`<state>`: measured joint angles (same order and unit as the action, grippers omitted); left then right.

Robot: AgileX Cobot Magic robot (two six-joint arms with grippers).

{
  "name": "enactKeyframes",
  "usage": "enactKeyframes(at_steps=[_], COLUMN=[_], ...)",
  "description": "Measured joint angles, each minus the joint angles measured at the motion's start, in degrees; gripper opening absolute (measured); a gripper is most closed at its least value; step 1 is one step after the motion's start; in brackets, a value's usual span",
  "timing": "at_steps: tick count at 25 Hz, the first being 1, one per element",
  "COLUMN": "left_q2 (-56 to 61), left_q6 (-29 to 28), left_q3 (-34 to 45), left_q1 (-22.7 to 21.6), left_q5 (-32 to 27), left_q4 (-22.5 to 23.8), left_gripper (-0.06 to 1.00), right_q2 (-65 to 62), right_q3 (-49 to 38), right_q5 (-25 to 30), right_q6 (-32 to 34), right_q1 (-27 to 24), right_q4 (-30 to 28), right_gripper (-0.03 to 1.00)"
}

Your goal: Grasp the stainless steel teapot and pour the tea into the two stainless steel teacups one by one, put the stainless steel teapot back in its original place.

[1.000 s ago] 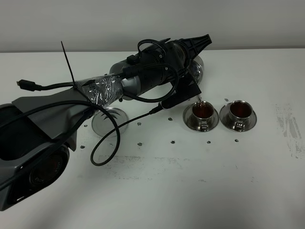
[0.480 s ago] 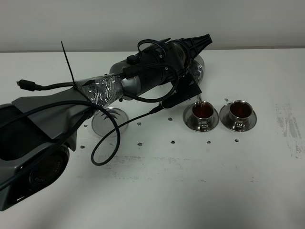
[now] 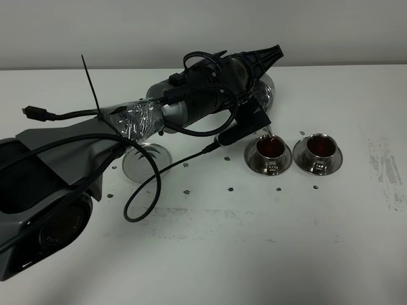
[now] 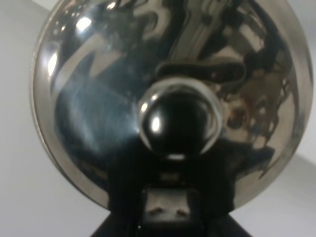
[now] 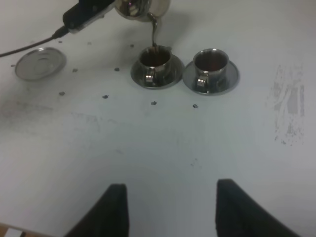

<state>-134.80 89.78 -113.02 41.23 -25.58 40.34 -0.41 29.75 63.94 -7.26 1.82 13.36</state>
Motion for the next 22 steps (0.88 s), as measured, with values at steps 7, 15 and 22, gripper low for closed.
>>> enactKeyframes(at_steps=[7,15,22], left_q2=[1.27,4.96,9.83], left_q6=[-4.2,-13.51,-27.78], left_q3=[0.0,0.0,2.66], left_q1=[-0.16,-2.15,-2.41], left_q5=[-5.3,-10.22,-15.46], left_q4=[-6.03,-11.2,-21.34], left_gripper=[0.24,0.24,0.24], right_q2=[0.0,0.0,0.0], right_q3=[0.0,0.0,0.0], right_q5=[0.0,0.0,0.0], right_q6=[-0.04,-0.04,-0.02], right_q1=[0.0,0.0,0.0], right_q4=[0.0,0.0,0.0], right_gripper=[0.4,0.4,0.4])
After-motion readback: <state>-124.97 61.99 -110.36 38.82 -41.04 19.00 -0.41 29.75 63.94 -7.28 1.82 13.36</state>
